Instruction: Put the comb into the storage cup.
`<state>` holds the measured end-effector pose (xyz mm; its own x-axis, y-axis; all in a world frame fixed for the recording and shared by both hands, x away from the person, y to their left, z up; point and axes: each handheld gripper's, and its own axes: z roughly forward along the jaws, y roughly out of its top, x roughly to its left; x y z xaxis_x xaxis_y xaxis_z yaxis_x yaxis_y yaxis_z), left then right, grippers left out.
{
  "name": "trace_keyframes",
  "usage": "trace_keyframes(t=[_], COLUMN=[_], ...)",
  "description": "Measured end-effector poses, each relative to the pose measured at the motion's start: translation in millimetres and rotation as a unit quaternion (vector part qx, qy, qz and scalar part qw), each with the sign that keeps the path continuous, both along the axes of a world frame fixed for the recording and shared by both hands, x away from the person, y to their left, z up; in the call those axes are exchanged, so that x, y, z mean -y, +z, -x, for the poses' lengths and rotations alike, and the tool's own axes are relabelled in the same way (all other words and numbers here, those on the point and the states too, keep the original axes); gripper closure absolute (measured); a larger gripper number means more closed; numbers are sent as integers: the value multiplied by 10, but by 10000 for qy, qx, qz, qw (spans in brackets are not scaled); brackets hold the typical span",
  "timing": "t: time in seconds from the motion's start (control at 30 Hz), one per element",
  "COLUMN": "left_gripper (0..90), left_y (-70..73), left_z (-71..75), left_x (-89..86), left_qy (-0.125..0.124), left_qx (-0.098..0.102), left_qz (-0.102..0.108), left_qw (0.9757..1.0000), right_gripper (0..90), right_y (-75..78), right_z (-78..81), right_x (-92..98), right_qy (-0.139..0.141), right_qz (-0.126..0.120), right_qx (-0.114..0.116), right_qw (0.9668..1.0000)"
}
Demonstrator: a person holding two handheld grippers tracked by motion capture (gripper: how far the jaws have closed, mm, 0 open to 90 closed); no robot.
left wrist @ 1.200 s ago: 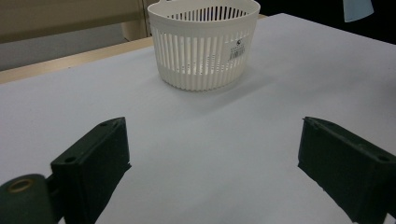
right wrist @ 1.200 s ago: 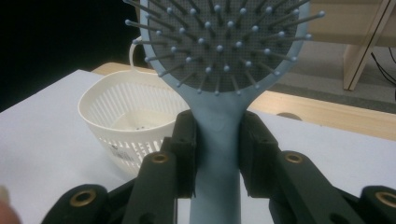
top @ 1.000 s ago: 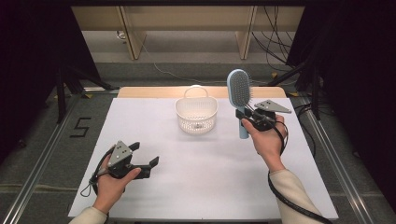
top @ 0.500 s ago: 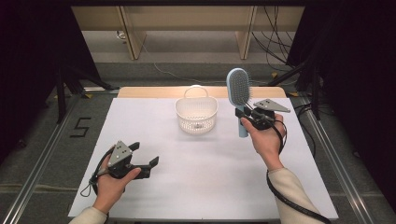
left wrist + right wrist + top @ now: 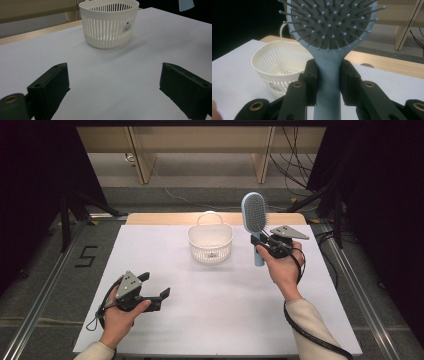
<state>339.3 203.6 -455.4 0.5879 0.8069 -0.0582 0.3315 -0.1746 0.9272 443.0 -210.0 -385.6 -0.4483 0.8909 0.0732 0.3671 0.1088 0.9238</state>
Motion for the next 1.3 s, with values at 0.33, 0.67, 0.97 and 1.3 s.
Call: trace_keyframes(t=[0.33, 0.67, 0.97, 1.3], left_gripper=[85, 85, 85, 85], left_y=[1, 2, 4, 3], left_z=[-1, 0, 2, 3], left_x=[-2, -2, -2, -3], left_qy=[-4, -5, -5, -7], left_qx=[7, 12, 15, 15], left_qz=[-4, -3, -3, 1], left_qw=[10000, 10000, 10000, 10000], right_gripper=[705, 705, 705, 705], right_y=[1, 3, 8, 8], right_z=[-21, -40, -55, -77], right_x=[-20, -31, -46, -72], right_qy=[14, -3, 1, 3], right_qz=[1, 5, 17, 135], right_qx=[9, 18, 46, 83], right_qw=[10000, 10000, 10000, 9999])
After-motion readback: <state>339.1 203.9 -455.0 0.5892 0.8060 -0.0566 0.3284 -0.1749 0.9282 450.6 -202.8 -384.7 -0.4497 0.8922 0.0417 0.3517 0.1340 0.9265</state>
